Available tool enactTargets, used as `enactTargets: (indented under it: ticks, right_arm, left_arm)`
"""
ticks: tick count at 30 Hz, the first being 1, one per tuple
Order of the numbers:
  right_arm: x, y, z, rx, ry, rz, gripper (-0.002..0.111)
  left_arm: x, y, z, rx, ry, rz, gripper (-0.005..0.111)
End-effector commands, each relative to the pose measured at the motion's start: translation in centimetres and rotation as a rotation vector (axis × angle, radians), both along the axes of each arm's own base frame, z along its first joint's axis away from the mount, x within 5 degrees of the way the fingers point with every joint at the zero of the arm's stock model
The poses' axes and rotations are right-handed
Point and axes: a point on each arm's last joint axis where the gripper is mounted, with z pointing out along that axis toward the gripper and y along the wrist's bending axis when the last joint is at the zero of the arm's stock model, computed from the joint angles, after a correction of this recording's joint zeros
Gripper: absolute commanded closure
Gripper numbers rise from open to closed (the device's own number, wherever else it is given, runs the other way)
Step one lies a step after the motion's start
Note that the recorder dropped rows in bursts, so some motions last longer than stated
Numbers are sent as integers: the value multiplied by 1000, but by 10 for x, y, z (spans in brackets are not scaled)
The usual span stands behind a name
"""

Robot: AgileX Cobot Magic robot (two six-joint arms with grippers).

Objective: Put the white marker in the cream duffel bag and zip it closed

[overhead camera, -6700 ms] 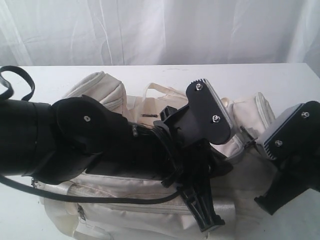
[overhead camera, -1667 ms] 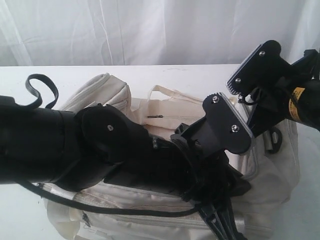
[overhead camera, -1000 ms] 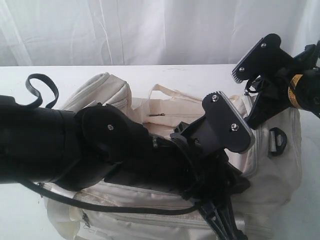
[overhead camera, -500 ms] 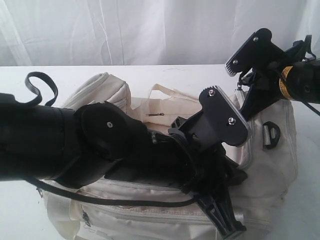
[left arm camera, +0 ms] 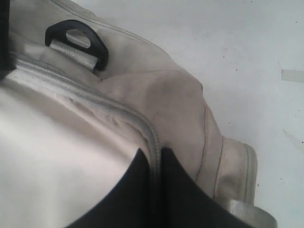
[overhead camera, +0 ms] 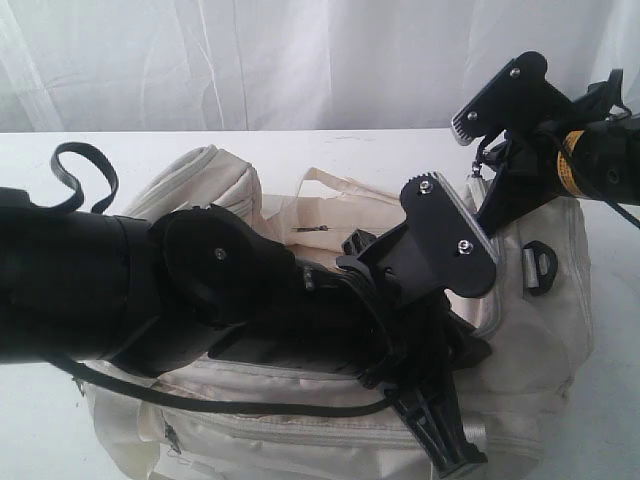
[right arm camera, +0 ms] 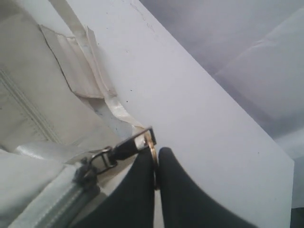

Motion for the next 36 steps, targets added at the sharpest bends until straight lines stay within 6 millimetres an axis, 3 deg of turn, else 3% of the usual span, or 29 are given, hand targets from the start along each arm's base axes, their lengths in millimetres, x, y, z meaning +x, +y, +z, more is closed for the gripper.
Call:
enactTargets:
  ticks: [1, 9, 23, 28, 36]
  right_arm:
    - [5, -9, 9, 38, -25, -67, 107]
    - [-6, -9, 13, 119, -17, -90, 71]
    - [-58, -23, 45, 358, -99, -212, 70]
    - [-82, -23, 48, 437, -102, -169, 70]
    - [-111, -29, 53, 493, -145, -173, 70]
  left_arm:
    - [-20, -4, -6, 30, 66, -143, 97]
    - [-18, -4, -7, 25, 92, -119, 78]
    - [-13, -3, -6, 21, 60, -80, 77]
    - [-3, -1, -4, 12, -2, 6, 70]
    - [26, 16, -2, -9, -18, 159, 70]
